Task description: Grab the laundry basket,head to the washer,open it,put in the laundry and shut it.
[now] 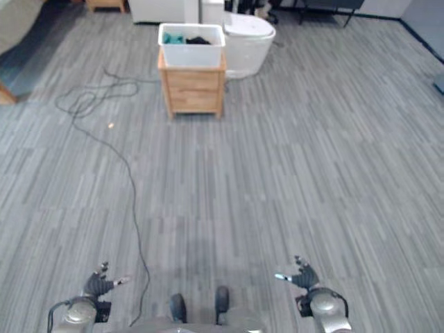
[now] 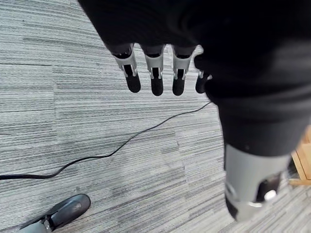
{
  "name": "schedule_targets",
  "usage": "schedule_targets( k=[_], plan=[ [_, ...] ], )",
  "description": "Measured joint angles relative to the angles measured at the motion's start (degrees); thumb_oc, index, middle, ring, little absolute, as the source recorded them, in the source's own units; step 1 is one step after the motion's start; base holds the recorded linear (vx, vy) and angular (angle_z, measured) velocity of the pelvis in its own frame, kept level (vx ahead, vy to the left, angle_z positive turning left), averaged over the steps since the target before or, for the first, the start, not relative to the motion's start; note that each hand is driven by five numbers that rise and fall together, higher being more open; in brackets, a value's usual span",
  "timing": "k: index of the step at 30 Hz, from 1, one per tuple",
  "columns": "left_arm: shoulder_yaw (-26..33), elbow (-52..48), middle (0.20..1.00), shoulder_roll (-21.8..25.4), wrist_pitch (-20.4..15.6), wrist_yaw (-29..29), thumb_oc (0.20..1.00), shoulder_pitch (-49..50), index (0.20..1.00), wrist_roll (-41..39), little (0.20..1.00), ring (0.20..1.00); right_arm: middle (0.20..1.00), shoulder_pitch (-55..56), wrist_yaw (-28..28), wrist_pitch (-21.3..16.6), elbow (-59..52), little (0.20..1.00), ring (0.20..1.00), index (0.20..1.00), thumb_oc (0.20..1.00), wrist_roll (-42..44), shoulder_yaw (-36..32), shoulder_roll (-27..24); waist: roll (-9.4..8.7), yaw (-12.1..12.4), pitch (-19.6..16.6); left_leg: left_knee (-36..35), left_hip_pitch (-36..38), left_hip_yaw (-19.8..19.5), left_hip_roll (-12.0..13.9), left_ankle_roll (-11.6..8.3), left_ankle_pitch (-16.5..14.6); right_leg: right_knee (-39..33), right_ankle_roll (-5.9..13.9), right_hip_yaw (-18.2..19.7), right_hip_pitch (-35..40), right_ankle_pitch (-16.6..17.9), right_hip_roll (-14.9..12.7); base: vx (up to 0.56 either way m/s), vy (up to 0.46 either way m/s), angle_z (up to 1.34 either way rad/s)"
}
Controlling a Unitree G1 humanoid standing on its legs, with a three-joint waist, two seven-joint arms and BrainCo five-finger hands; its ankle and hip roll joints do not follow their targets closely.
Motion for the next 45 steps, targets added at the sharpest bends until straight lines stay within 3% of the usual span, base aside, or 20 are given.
schedule_targets(
  k=[2,6,10,17,18,19,20,21,23,26,28,29,31,35,36,40,42,43,44,45],
  plan=[
    [0.04,-0.07,1.0,0.04,0.0,0.03,1.0,-0.89,1.0,-0.06,1.0,1.0,1.0,-0.5,-0.02,-0.01,-0.07,1.0,1.0,1.0,1.0,0.02,0.01,0.21,-0.16,0.28,0.2,0.01,0.03,0.36,-0.1,0.37,-0.04,0.45,0.04,0.19,-0.35,-0.05,-0.19,0.07,0.164,-0.14],
    [-0.12,-0.23,1.0,1.09,-0.06,0.18,1.0,-3.65,1.0,-0.13,1.0,1.0,1.0,-2.24,0.02,-0.03,-0.19,1.0,1.0,1.0,1.0,0.29,0.11,1.25,0.59,0.49,2.53,0.87,0.08,0.15,0.57,1.64,-0.84,16.97,3.52,-0.12,-8.04,-4.94,-1.37,0.09,0.086,0.06],
    [-0.11,-0.12,1.0,1.11,-0.01,0.97,1.0,-3.64,1.0,-1.13,1.0,1.0,1.0,-2.36,-0.02,-0.07,-1.56,1.0,1.0,1.0,1.0,0.67,0.1,1.74,0.28,0.4,4.61,1.2,1.45,-1.0,-0.06,3.39,-2.82,28.02,2.92,-1.29,-14.34,-8.08,-2.93,0.21,0.047,0.04],
    [-0.4,0.31,1.0,-0.45,0.04,1.1,1.0,-3.32,1.0,-2.19,1.0,1.0,1.0,-0.02,-0.07,0.02,-2.22,1.0,1.0,1.0,1.0,0.66,0.61,1.93,0.05,-1.29,6.27,0.69,7.47,-5.98,-2.02,1.87,-7.07,3.62,7.52,-3.51,-19.85,-4.61,-5.12,0.32,-0.047,0.43],
    [-0.46,0.27,1.0,-0.57,0.01,1.09,1.0,-2.84,1.0,-2.19,1.0,1.0,1.0,1.1,-0.05,0.04,-2.15,1.0,1.0,1.0,1.0,0.65,0.58,1.9,-0.17,-1.18,6.09,0.33,10.61,-7.65,-1.92,0.36,-9.29,4.15,6.96,-3.82,-19.51,-3.8,-5.26,0.41,-0.127,0.76],
    [-0.57,0.35,1.0,-1.46,0.1,1.05,1.0,-2.41,1.0,-2.07,1.0,1.0,1.0,1.68,-0.1,0.04,-2.09,1.0,1.0,1.0,1.0,0.66,-0.28,1.68,1.56,-1.48,5.9,0.4,11.56,-9.28,-0.33,-0.22,-10.91,6.51,5.87,-3.78,-19.29,0.28,-4.21,0.43,-0.137,0.89],
    [-1.02,0.36,1.0,-2.62,0.11,1.0,1.0,-2.29,1.0,-2.05,1.0,1.0,1.0,1.67,-0.26,0.05,-1.63,1.0,1.0,1.0,1.0,0.67,-0.79,1.55,4.07,-2.78,5.64,1.12,12.21,-11.54,2.22,-0.1,-12.25,10.03,5.84,-4.12,-19.29,0.28,-2.75,0.43,-0.211,1.1],
    [-1.96,0.51,1.0,-3.34,-0.04,0.76,1.0,-2.34,1.0,-2.05,1.0,1.0,1.0,1.5,-0.22,0.13,-1.15,1.0,1.0,1.0,1.0,0.68,-0.5,1.45,4.65,-3.48,5.37,3.97,13.78,-11.81,3.45,-3.32,-9.82,12.36,2.94,-3.21,-17.34,2.44,-1.41,0.44,-0.212,1.13],
    [-2.02,1.77,1.0,-4.34,0.14,0.0,1.0,-2.17,1.0,-2.05,1.0,1.0,1.0,0.99,-0.32,0.07,-0.67,1.0,1.0,1.0,1.0,1.96,-2.72,1.91,4.95,-4.3,4.55,12.89,12.18,-11.87,4.98,-6.5,-8.6,10.61,1.65,-5.15,-12.13,2.02,-1.07,0.35,-0.189,0.65],
    [-3.79,1.25,1.0,-4.73,0.05,-0.28,1.0,0.08,1.0,-2.06,1.0,1.0,1.0,1.1,-0.71,-0.65,-1.17,1.0,1.0,1.0,1.0,2.79,-2.43,0.69,4.67,-3.82,1.01,32.2,5.08,-12.59,5.42,-12.38,-6.64,7.44,-3.62,-3.8,-6.13,1.7,1.19,0.22,-0.125,-0.02],
    [-3.82,1.8,1.0,-4.54,0.09,-0.22,1.0,-0.86,1.0,-2.08,1.0,1.0,1.0,0.53,-0.99,-0.7,-1.2,1.0,1.0,1.0,1.0,2.94,-2.16,0.68,4.08,-3.73,0.34,37.07,-0.7,-9.52,3.95,-9.38,-9.65,4.43,-7.46,-3.01,-4.2,3.05,1.21,0.17,-0.068,-0.16],
    [-3.71,1.67,1.0,-4.44,-0.01,-0.21,1.0,-1.37,1.0,-2.09,1.0,1.0,1.0,0.36,-1.0,-0.68,-1.24,1.0,1.0,1.0,1.0,2.97,-2.05,0.7,3.96,-3.62,0.22,36.24,-1.95,-9.08,3.42,-8.4,-10.23,4.16,-7.45,-2.68,-4.05,3.11,0.96,0.2,-0.06,-0.17],
    [-3.57,1.06,1.0,-3.75,-0.14,-0.21,1.0,-2.61,1.0,-2.09,1.0,1.0,1.0,0.3,-1.15,-0.55,-2.52,1.0,1.0,1.0,1.0,4.1,-1.55,0.69,1.44,-3.11,0.95,25.23,-7.83,-8.54,0.97,-6.73,-10.35,0.48,-7.98,-0.93,-0.25,2.61,0.68,0.2,-0.033,-0.2],
    [-3.48,2.19,1.0,-2.34,-0.03,-0.18,1.0,-2.92,1.0,-2.05,1.0,1.0,1.0,-1.23,-2.14,-0.63,-1.87,1.0,1.0,1.0,1.0,4.07,0.09,0.64,0.43,-0.93,2.33,6.2,-17.27,-11.63,2.08,-6.69,1.42,-1.45,-4.66,0.93,3.46,0.13,2.85,0.33,0.017,-0.35],
    [-2.3,4.4,1.0,-2.43,0.03,-0.07,1.0,-2.89,1.0,-2.06,1.0,1.0,1.0,-2.01,-2.18,-0.57,0.15,1.0,1.0,1.0,1.0,4.03,0.82,0.83,0.86,0.88,3.31,1.09,-19.18,-13.53,2.89,-6.56,5.21,-1.45,-5.5,2.69,6.76,-1.84,4.4,0.71,0.129,-0.53],
    [-0.52,7.84,1.0,-2.48,0.13,0.67,1.0,-1.33,1.0,-2.07,1.0,1.0,1.0,-0.9,-2.48,-0.93,0.12,1.0,1.0,1.0,1.0,3.93,-0.12,0.74,2.1,2.99,3.57,2.26,-19.2,-12.08,2.92,-5.82,5.3,-1.8,-7.6,7.11,12.63,-6.79,5.23,0.53,0.177,-0.62],
    [2.72,8.61,1.0,-1.99,0.17,1.98,1.0,1.06,1.0,-2.08,1.0,1.0,1.0,2.35,-2.95,-1.05,0.55,1.0,1.0,1.0,1.0,3.91,-0.18,2.12,-0.84,3.03,2.19,5.99,-14.11,-4.77,1.05,-2.14,7.93,5.23,-2.73,8.29,14.95,-12.74,1.08,0.48,0.252,-0.9],
    [2.9,9.09,1.0,-2.22,0.5,2.22,1.0,1.54,1.0,-2.08,1.0,1.0,1.0,2.3,-3.1,-1.12,-0.18,1.0,1.0,1.0,1.0,3.92,-0.04,3.05,-0.73,2.9,1.95,4.37,-11.48,-3.49,1.01,0.81,9.51,12.93,-0.65,7.1,12.23,-14.43,0.4,0.38,0.2,-0.79],
    [1.66,8.7,1.0,-1.52,0.49,2.22,1.0,0.63,1.0,-2.06,1.0,1.0,1.0,2.88,-3.12,-1.27,-1.27,1.0,1.0,1.0,1.0,3.91,0.17,3.51,-1.37,2.16,1.08,3.39,-10.16,-3.45,-0.12,3.47,9.43,15.84,1.17,5.51,10.43,-15.07,-1.1,0.46,0.242,-0.7],
    [0.63,8.28,1.0,-0.75,0.67,2.32,1.0,-1.2,1.0,-2.1,1.0,1.0,1.0,2.97,-3.06,-1.16,-2.55,1.0,1.0,1.0,1.0,3.9,0.66,3.56,-2.06,1.67,1.23,3.78,-9.45,-1.95,-0.87,3.26,6.82,24.34,3.3,5.88,6.57,-13.92,-2.03,0.26,0.138,-0.59]
  ],
)
